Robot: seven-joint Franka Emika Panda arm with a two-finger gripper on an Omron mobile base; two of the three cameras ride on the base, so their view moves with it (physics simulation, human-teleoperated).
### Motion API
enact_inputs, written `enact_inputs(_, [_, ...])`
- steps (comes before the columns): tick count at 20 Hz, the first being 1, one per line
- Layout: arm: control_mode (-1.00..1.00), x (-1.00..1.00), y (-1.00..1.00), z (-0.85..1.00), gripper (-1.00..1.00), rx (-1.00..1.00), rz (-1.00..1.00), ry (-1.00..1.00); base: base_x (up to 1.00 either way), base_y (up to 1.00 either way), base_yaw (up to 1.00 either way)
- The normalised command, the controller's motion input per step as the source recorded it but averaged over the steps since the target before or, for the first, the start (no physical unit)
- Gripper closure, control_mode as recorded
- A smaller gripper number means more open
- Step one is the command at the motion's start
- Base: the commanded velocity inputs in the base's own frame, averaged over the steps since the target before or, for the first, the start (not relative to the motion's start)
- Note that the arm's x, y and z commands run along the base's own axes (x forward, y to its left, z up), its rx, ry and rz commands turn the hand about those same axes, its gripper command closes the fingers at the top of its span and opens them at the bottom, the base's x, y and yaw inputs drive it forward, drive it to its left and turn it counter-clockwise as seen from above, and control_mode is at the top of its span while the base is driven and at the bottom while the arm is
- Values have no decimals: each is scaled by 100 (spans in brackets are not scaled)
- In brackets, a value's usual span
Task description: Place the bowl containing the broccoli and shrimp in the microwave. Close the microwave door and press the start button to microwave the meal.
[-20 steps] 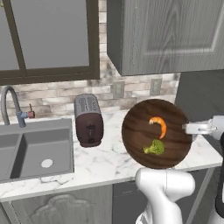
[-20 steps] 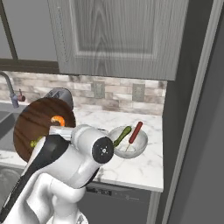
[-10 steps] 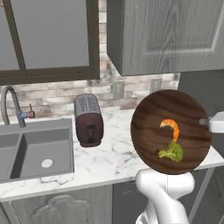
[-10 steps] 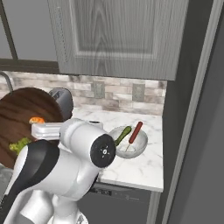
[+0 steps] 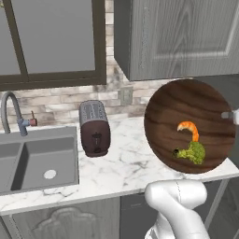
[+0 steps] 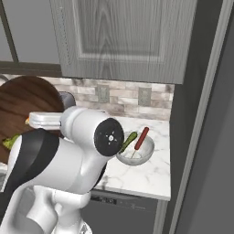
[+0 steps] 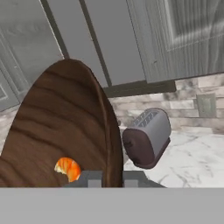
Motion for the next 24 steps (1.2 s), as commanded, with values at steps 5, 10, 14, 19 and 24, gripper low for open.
enact_inputs(5, [-100,-16,-17,21,100,0,0,0,0,0,0])
enact_inputs(10, [-100,-27,-9,1,100,0,1,11,0,0,0])
enact_inputs(14, [-100,-13,0,0,100,0,2,14,0,0,0])
enact_inputs(19, [-100,7,0,1,100,5,0,3,0,0,0])
enact_inputs(24, [-100,15,-1,1,100,1,-1,1,0,0,0])
